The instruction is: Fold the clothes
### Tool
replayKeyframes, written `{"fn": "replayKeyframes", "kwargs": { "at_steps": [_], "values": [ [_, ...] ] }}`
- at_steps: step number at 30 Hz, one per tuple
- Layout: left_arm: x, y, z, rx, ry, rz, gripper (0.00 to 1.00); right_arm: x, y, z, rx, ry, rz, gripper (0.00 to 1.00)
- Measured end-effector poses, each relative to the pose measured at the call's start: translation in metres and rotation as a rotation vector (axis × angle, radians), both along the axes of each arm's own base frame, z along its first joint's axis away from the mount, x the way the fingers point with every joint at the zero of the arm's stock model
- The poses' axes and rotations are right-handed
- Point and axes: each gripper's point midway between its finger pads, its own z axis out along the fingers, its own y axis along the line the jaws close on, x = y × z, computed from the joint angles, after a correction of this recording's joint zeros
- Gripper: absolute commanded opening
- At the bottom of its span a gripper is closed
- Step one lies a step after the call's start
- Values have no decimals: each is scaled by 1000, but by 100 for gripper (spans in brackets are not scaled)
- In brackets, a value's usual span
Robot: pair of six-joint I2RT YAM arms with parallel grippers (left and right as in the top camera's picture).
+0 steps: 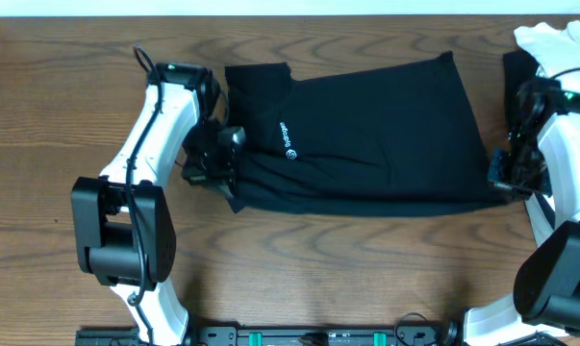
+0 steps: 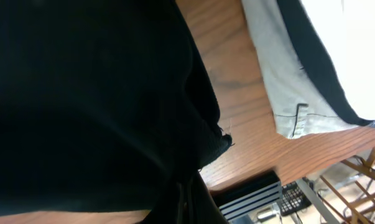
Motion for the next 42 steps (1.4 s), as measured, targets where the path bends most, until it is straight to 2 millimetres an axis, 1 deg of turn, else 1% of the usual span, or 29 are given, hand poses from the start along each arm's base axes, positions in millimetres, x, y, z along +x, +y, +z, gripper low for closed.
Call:
{"fn": "replayKeyframes", "kwargs": {
  "at_steps": [3, 7, 9, 13, 19, 22, 26, 30, 31, 32, 33, 34, 35, 36, 38, 42],
  "values": [
    [-12, -14, 9, -73, 34, -32, 6, -2, -1, 0, -5, 5, 0, 1],
    [-26, -27, 23, -127, 56, -77, 6, -6, -5, 2, -11, 12, -16, 1],
    [-31, -29, 29, -136, 50, -95, 6, -10, -11, 2, -14, 17, -44, 1],
    [-33, -30, 36, -145, 17, -116, 6, -15, -20, 2, -20, 24, -80, 1],
    [-36, -32, 36, -146, 18, -129, 6, -17, -23, 3, -27, 22, -103, 1],
    [-47, -36, 33, -141, 42, -158, 6, -18, -27, 3, -30, 22, -122, 1],
    [-67, -44, 27, -132, 89, -209, 6, -19, -30, 3, -32, 20, -136, 1],
    [-81, -46, 22, -120, 130, -235, 6, -18, -30, 3, -33, 16, -136, 1],
    [-82, -46, 21, -119, 136, -237, 8, -18, -30, 3, -33, 14, -136, 1],
    [-83, -46, 21, -118, 139, -238, 26, -18, -30, 3, -34, 14, -136, 1],
    [-84, -46, 21, -117, 141, -239, 47, -18, -30, 3, -34, 14, -137, 1],
    [-84, -45, 20, -118, 141, -242, 63, -18, -30, 3, -34, 14, -137, 1],
    [-84, -45, 20, -117, 140, -243, 75, -18, -30, 3, -34, 14, -136, 1],
    [-84, -45, 20, -116, 140, -243, 78, -18, -30, 3, -34, 14, -137, 1],
    [-84, -45, 20, -113, 141, -242, 82, -18, -30, 3, -34, 14, -137, 1],
    [-83, -38, 19, -62, 131, -238, 87, -17, -30, 2, -35, 11, -137, 1]
  ]
}}
